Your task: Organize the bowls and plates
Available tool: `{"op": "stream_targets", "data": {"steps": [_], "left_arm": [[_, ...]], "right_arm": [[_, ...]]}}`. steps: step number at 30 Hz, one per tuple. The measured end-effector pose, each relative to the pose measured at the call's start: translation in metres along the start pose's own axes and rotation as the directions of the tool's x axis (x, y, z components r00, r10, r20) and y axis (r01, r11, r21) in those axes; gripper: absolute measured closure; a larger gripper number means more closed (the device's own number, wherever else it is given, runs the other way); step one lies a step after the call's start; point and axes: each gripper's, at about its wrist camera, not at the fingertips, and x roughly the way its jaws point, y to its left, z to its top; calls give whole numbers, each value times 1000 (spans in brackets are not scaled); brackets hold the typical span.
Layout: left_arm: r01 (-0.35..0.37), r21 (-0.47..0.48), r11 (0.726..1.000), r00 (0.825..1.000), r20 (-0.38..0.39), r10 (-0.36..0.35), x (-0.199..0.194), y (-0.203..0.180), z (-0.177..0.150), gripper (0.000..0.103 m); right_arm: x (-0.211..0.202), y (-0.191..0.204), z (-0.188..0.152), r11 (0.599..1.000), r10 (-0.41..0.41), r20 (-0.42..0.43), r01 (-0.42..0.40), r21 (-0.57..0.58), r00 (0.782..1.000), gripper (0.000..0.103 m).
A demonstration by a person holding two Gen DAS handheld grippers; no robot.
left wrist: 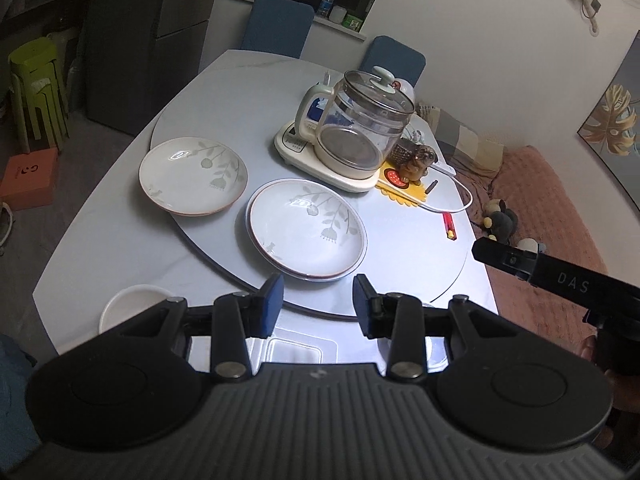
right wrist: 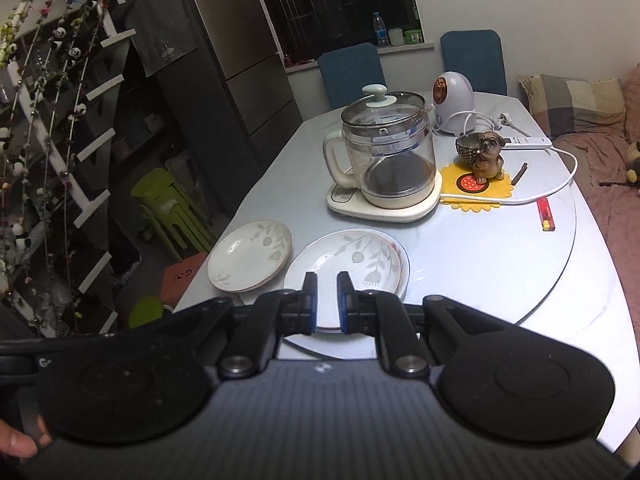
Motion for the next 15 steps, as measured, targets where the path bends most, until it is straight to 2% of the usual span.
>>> {"op": "stream_targets", "data": {"steps": [4,13,15], "left_arm": [[-1,22,1000,1000,7,1,-32,1,-18,61],[-11,61,998,1000,18,10,-101,5,-43,61],[-13,60,998,1000,25,11,-113,11,-46,55]], "right_arm": [[-33,13,-17,1000,-12,36,12,10,999,90],[-85,50,-44,1000,2,38,-2,-10,999,90],[-92,62,-51,999,8,57,-6,-38,998,88]]}}
